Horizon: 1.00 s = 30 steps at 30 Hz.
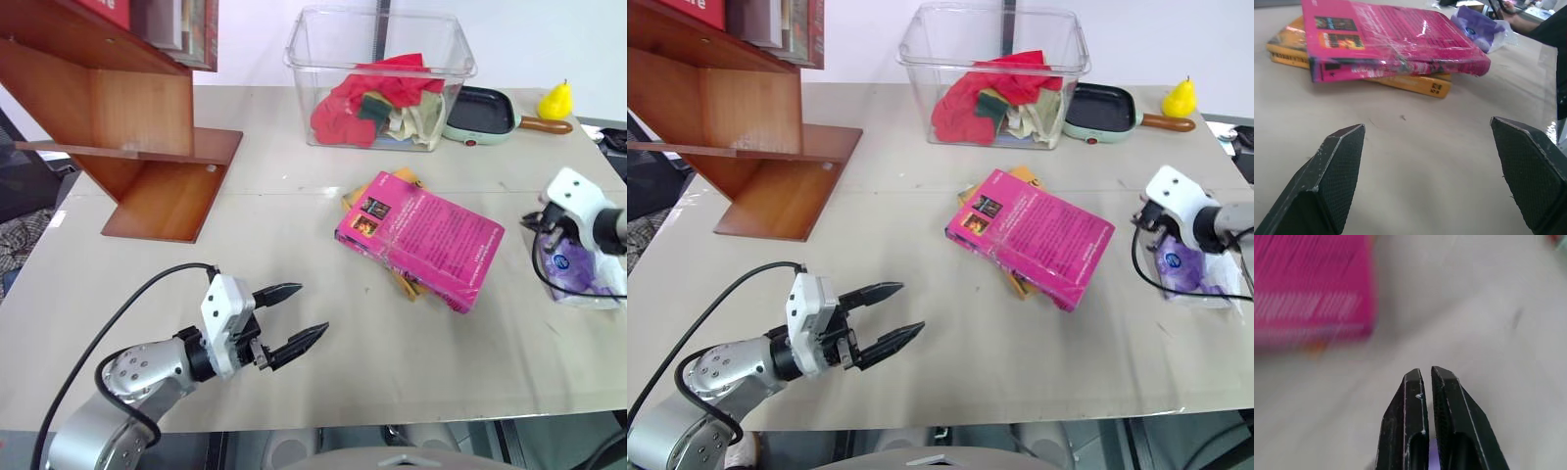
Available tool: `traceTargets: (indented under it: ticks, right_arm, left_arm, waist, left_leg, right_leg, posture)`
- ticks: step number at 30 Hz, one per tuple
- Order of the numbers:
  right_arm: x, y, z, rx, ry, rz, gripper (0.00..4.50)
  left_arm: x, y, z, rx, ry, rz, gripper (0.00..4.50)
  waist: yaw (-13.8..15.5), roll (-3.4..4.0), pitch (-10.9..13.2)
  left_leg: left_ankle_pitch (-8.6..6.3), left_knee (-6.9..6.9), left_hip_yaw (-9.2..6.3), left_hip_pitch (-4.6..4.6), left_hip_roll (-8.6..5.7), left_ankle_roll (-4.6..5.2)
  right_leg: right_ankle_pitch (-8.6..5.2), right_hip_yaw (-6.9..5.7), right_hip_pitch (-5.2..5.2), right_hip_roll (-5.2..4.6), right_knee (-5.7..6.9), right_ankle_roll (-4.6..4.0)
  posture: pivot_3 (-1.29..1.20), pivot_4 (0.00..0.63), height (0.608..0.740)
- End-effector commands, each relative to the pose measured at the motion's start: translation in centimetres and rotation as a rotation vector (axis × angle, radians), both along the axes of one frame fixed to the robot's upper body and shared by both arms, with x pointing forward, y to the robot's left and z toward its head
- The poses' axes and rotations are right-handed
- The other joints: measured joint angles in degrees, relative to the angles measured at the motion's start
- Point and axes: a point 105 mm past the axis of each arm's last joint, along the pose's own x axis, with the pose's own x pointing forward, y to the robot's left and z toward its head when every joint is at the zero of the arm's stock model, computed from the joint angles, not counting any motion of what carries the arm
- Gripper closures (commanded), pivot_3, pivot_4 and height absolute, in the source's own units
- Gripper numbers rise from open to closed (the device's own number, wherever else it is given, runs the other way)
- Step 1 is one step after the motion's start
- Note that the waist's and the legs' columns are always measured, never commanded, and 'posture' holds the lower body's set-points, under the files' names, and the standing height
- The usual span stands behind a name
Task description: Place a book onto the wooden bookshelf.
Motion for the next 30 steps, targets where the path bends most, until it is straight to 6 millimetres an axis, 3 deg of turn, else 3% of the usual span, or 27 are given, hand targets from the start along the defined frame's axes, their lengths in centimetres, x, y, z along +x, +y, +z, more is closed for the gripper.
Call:
traceTargets:
  ticks: [1,11,19,24,27,30]
  right_arm:
    - [-1.0,1.4,1.1,0.032,-0.007,0.046,4.38]
    - [-0.5,8.1,-0.3,0.131,0.008,0.232,4.38]
    - [0.2,10.6,-0.8,0.151,0.002,0.298,4.38]
    - [1.0,9.7,-0.8,0.148,-0.049,0.238,4.38]
    - [1.0,7.7,-0.8,0.150,-0.077,0.200,4.38]
    - [0.4,5.5,-0.4,0.216,-0.108,0.154,3.51]
  left_arm:
    - [-0.9,-0.7,1.2,0.001,-0.060,-0.030,0.28]
    - [-2.1,-1.1,3.1,-0.004,-0.090,-0.020,0.28]
    - [-2.4,-1.0,3.5,-0.010,-0.069,0.023,0.28]
    - [-2.2,-0.2,3.3,-0.004,-0.041,0.074,0.28]
    - [-2.0,0.1,3.1,0.002,-0.031,0.084,0.28]
    - [-1.8,0.4,2.8,0.009,-0.020,0.091,0.28]
  waist:
    - [-0.5,0.03,0.0]
    - [-0.4,0.03,0.0]
    - [-0.2,0.02,0.0]
    - [-0.2,0.02,0.0]
    - [-0.1,0.02,0.0]
    - [0.1,0.01,0.0]
  left_leg:
    - [0.00,0.00,0.02,0.04,0.02,0.00]
    - [0.01,0.02,0.03,0.58,0.07,0.00]
    - [0.01,-0.01,0.08,0.47,0.06,0.00]
    - [0.01,0.00,0.07,0.48,0.05,0.00]
    - [0.01,0.01,0.07,0.49,0.04,0.00]
    - [0.01,0.01,0.07,0.48,0.02,-0.01]
  right_leg:
    - [0.01,0.02,0.00,0.04,0.02,0.00]
    - [-0.01,0.12,0.34,0.17,0.14,0.06]
    - [0.09,0.11,0.32,0.12,0.03,-0.14]
    - [0.09,0.09,0.33,0.12,0.04,-0.14]
    - [0.09,0.09,0.33,0.11,0.04,-0.14]
    - [0.09,0.08,0.35,0.10,0.03,-0.15]
  posture:
    - [0.00,0.150,0.740]
    - [0.00,0.150,0.740]
    - [0.00,0.150,0.740]
    - [0.00,0.150,0.740]
    - [0.00,0.150,0.740]
    - [0.00,0.150,0.740]
